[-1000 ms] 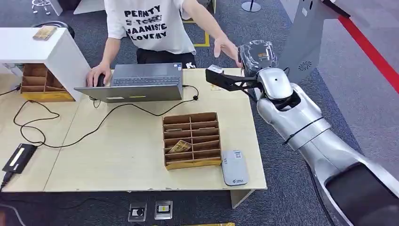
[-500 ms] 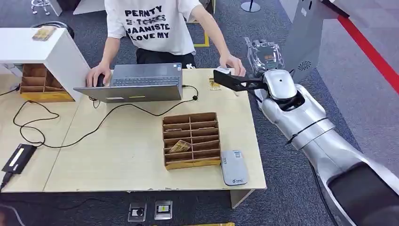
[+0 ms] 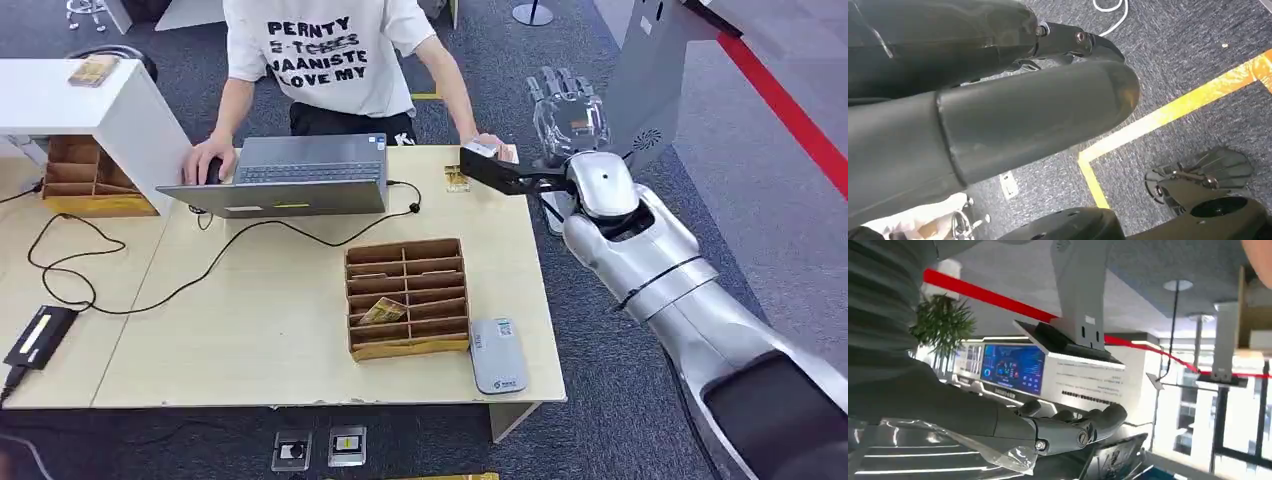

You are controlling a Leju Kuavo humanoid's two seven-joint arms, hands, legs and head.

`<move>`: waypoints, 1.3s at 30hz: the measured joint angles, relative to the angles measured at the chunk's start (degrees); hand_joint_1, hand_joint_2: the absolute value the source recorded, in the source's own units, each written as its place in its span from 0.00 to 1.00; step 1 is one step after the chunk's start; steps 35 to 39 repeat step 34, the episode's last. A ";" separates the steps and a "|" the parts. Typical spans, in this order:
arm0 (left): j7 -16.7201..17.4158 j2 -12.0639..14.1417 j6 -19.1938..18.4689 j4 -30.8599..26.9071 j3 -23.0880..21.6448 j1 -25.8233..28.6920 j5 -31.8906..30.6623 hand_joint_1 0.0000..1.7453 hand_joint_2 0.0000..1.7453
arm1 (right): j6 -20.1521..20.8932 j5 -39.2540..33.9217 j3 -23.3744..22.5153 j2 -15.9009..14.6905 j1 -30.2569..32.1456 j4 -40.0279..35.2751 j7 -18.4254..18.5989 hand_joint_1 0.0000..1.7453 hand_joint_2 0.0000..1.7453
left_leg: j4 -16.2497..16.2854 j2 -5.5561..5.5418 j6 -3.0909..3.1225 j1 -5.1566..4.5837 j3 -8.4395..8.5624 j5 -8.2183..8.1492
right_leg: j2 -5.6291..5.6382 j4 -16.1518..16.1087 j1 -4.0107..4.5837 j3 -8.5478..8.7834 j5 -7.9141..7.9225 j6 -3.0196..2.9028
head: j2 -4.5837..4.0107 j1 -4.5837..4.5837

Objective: Pass the card to the sensor for recognition and then transmit it.

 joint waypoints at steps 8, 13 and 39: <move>-0.87 0.02 1.18 0.00 0.04 1.27 2.21 0.00 0.00 | -22.88 -5.11 -4.63 -0.76 12.83 -15.10 -0.94 0.00 1.00 | -0.01 0.01 0.01 0.02 0.02 -0.03 | -0.02 -0.01 0.02 0.02 -0.02 -0.01 | 0.00 0.00; -2.01 0.02 2.51 0.00 0.44 3.07 4.81 0.00 0.00 | -29.41 -8.67 -10.24 0.85 29.94 -29.54 -13.21 0.00 1.00 | -0.03 -0.02 -0.04 0.04 0.02 -0.11 | -0.05 -0.01 0.04 0.06 -0.06 -0.01 | 0.00 -0.02; -3.80 0.02 3.32 0.00 3.54 4.72 7.93 0.00 0.00 | -29.47 -25.79 -22.69 6.60 61.52 -47.43 -27.45 0.00 1.00 | -0.03 0.09 -0.08 0.04 0.05 -0.14 | 0.01 -0.03 0.04 0.05 -0.09 -0.01 | 0.00 0.00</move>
